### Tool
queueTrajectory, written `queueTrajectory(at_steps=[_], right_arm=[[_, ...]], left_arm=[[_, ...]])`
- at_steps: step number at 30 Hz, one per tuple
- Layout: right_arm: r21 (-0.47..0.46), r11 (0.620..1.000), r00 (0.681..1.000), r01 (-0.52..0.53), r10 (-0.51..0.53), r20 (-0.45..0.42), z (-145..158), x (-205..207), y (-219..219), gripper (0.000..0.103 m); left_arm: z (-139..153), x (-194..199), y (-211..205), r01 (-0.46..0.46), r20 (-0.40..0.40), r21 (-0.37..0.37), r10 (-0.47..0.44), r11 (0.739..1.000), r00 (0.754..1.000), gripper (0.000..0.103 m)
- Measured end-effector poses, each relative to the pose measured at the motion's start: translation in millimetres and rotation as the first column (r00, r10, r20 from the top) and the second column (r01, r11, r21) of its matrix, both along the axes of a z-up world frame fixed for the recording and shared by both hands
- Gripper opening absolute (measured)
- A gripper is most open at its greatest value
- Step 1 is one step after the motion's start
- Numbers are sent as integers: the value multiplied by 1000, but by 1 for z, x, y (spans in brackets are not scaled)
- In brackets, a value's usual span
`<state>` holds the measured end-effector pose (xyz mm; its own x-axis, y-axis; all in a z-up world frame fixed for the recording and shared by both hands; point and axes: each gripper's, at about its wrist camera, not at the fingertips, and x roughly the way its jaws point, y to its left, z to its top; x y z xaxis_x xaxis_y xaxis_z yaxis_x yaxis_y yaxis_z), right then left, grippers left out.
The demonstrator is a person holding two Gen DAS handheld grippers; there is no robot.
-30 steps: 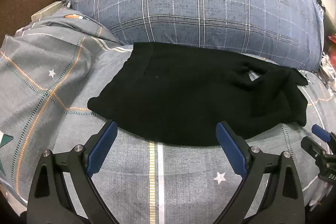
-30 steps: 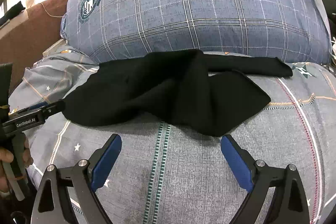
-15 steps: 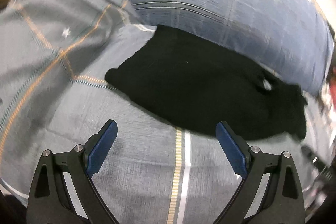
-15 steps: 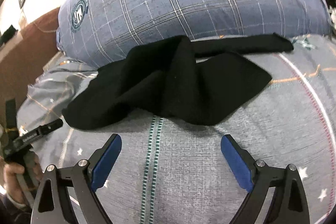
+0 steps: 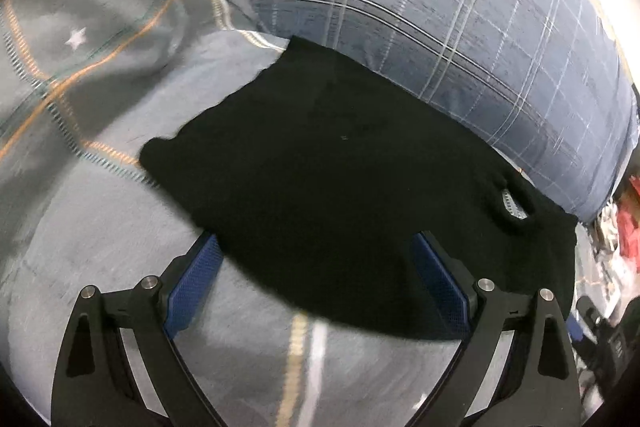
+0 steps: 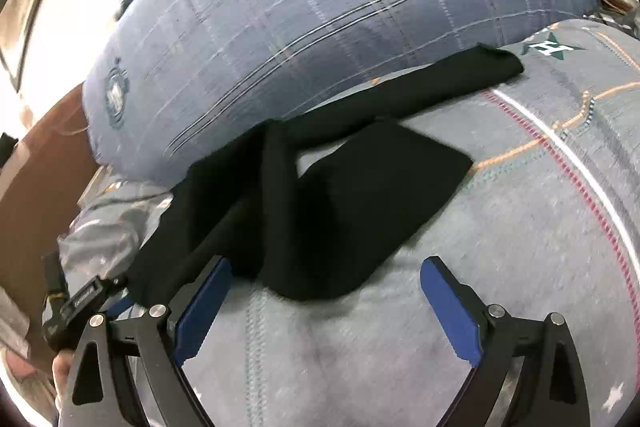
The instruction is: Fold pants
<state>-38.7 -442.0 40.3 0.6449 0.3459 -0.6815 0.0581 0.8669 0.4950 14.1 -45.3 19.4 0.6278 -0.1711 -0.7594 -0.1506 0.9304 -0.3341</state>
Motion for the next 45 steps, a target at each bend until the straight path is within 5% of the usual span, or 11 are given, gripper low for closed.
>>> queueTrajectory(at_steps=[5,7,8,9,10,13,14,31,39,42,45], right_arm=[[-24,1000,1000,18,-18,24,-5,24,-6,71],[-18,999,999,30,-30,29,-9,31,-10,35],[7,1000,999,30,-30,36,-11,33,-13,30],[23,999,999,30,-31,39,-12,32,-15,25],[25,999,999,28,-29,43,-10,32,-15,20],[-36,999,998,11,-8,68,1,24,-9,12],[-60,998,997,10,-6,73,5,22,-8,9],[-164,980,988,112,-91,127,58,-50,-43,9],[-182,970,984,161,-173,-50,19,-42,-63,9],[-182,969,982,165,-178,-63,14,-44,-64,9],[-181,970,982,163,-177,-65,11,-45,-65,10]], left_arm=[[-1,21,-16,39,-22,64,-38,997,999,96],[0,27,-16,65,-14,24,-65,998,998,95],[0,26,-15,73,-6,8,-73,997,997,94],[-1,26,-13,77,4,-6,-77,997,997,78],[-1,28,-13,71,-1,8,-71,997,997,50],[-2,30,-10,88,-9,3,-88,996,996,22],[-2,29,-10,91,-10,2,-91,996,996,22],[45,-45,22,17,90,131,-29,991,996,6],[13,-59,43,9,8,-105,-8,994,1000,7],[7,-57,42,12,-24,-105,-14,994,1000,13],[4,-50,39,17,-27,-113,-20,993,999,40]])
